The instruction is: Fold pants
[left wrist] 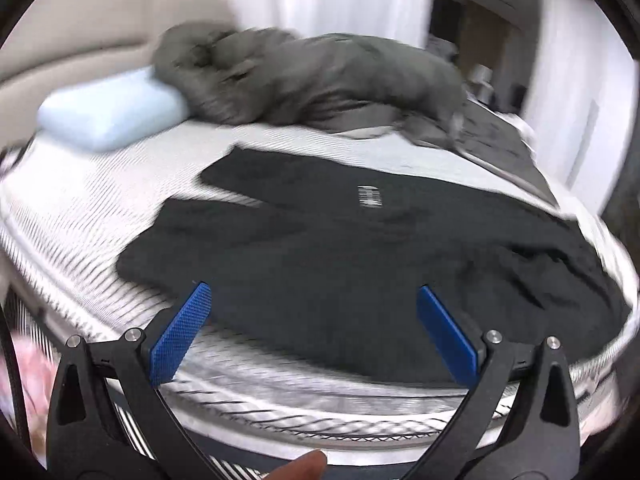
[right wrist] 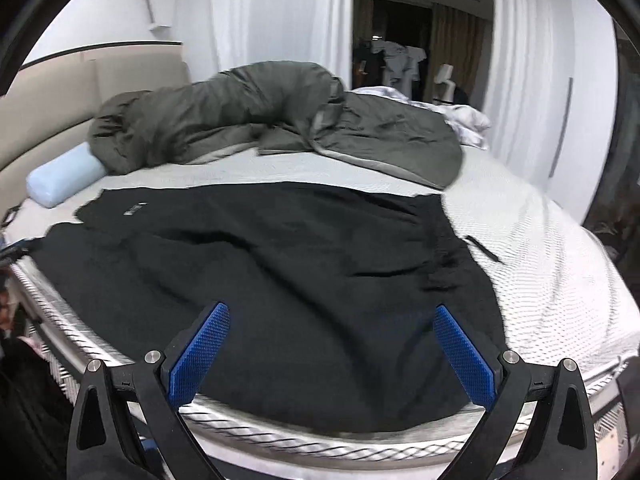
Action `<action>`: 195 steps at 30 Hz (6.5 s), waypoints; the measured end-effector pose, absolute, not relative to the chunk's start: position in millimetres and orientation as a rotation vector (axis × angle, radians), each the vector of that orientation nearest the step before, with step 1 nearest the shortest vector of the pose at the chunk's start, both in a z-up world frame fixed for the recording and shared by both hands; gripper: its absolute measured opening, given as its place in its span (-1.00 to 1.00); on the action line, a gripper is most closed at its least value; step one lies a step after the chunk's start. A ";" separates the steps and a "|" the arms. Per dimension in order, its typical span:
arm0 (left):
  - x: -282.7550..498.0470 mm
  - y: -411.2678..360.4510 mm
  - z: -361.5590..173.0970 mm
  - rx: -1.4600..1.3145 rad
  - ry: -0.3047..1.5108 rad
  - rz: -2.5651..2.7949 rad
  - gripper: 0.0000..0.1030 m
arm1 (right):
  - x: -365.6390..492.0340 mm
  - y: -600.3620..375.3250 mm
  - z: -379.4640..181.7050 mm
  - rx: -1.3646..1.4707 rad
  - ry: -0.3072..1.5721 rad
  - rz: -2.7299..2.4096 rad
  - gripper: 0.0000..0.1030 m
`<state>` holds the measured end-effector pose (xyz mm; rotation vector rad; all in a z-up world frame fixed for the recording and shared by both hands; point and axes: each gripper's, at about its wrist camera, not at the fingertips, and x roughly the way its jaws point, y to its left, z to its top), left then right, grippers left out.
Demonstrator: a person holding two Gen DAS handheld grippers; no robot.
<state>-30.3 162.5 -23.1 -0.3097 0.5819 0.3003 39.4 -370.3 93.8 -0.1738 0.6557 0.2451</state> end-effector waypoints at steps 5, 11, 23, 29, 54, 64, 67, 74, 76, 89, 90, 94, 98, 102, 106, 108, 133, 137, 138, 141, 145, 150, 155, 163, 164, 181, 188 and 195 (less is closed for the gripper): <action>-48.0 229.2 -45.0 -0.498 0.616 0.358 0.98 | 46.7 -400.0 72.4 -0.079 0.686 0.205 1.00; -33.1 277.3 -67.9 -0.670 0.681 0.299 0.44 | 49.6 -414.4 56.1 0.019 0.697 0.163 1.00; 1.7 334.5 -71.0 -0.681 0.568 0.426 -0.97 | 49.3 -457.6 44.1 0.112 0.779 0.043 1.00; 11.5 329.1 -73.5 -0.643 0.592 0.443 -0.97 | 62.4 -521.5 16.1 0.423 0.833 0.055 0.67; -37.6 303.9 -39.0 -0.546 0.585 0.480 0.44 | 86.5 -534.4 77.8 0.241 0.760 -0.028 0.34; 0.2 270.3 -25.5 -0.504 0.622 0.386 0.63 | 275.3 -475.5 62.4 0.140 0.922 0.148 0.34; 10.6 260.0 -32.0 -0.470 0.652 0.388 0.63 | 330.1 -462.7 34.0 0.058 1.019 0.112 0.26; 19.7 273.3 -49.3 -0.502 0.685 0.432 0.63 | 377.8 -457.0 25.9 -0.048 1.006 0.032 -0.80; 23.8 282.4 -52.2 -0.525 0.694 0.435 0.63 | 390.9 -464.4 18.5 -0.052 1.051 -0.057 -0.72; -27.7 301.9 -65.1 -0.658 0.643 0.372 0.62 | 146.8 -507.5 77.2 0.204 0.763 0.092 0.59; -38.0 302.2 -63.8 -0.676 0.626 0.380 0.62 | 134.5 -511.0 72.9 0.227 0.764 0.082 0.59; -57.7 308.4 -67.5 -0.717 0.610 0.340 0.62 | 83.3 -521.9 50.4 0.269 0.778 0.065 0.59; -42.6 321.5 -81.5 -0.775 0.647 0.327 0.42 | 63.1 -528.1 33.7 0.318 0.801 0.083 0.59; -24.2 321.5 -78.5 -0.774 0.643 0.343 -0.10 | 63.0 -527.1 20.7 0.361 0.822 0.097 0.59; -15.0 310.4 -63.6 -0.692 0.602 0.313 -0.25 | 61.3 -525.3 17.8 0.382 0.827 0.110 0.59; -7.3 314.7 -69.7 -0.704 0.628 0.327 -0.26 | 62.7 -526.2 13.6 0.401 0.828 0.125 0.59; 56.8 338.2 0.6 -0.663 0.533 0.345 -1.00 | 104.0 -500.8 90.3 0.433 0.565 0.005 -0.80; 121.8 356.6 22.8 -0.694 0.575 0.349 -1.00 | 164.4 -480.2 124.2 0.398 0.528 -0.054 -0.80; 139.8 360.5 26.1 -0.698 0.590 0.358 -1.00 | 181.4 -475.8 129.8 0.394 0.529 -0.066 -0.80; 202.3 372.6 27.7 -0.692 0.645 0.394 -1.00 | 242.1 -459.9 141.4 0.357 0.555 -0.094 -0.80; 275.3 388.1 6.3 -0.691 0.713 0.436 -0.97 | 334.6 -436.1 133.9 0.298 0.617 -0.141 -0.73; 333.0 398.7 -23.9 -0.638 0.842 0.416 -0.39 | 419.0 -423.7 96.4 0.263 0.710 -0.207 0.21; 308.1 382.0 -14.4 -0.553 0.773 0.437 0.70 | 395.4 -407.4 88.9 0.225 0.708 -0.118 0.53; 246.8 318.8 -26.0 -0.646 0.770 0.276 0.69 | 299.1 -354.9 80.9 0.273 0.646 0.082 0.85; 243.4 305.8 -34.1 -0.681 0.782 0.226 0.64 | 288.2 -345.8 77.7 0.279 0.641 0.114 0.85; 208.0 234.0 -39.7 -0.724 0.652 0.181 -1.00 | 249.4 -365.9 57.1 0.318 0.634 0.128 0.86; 204.0 241.2 -74.2 -0.750 0.823 0.228 -0.90 | 245.1 -400.3 50.7 0.361 0.671 0.082 0.86; 167.2 257.3 -69.7 -0.817 0.733 0.274 0.32 | 232.9 -472.3 38.0 0.537 0.730 -0.024 0.86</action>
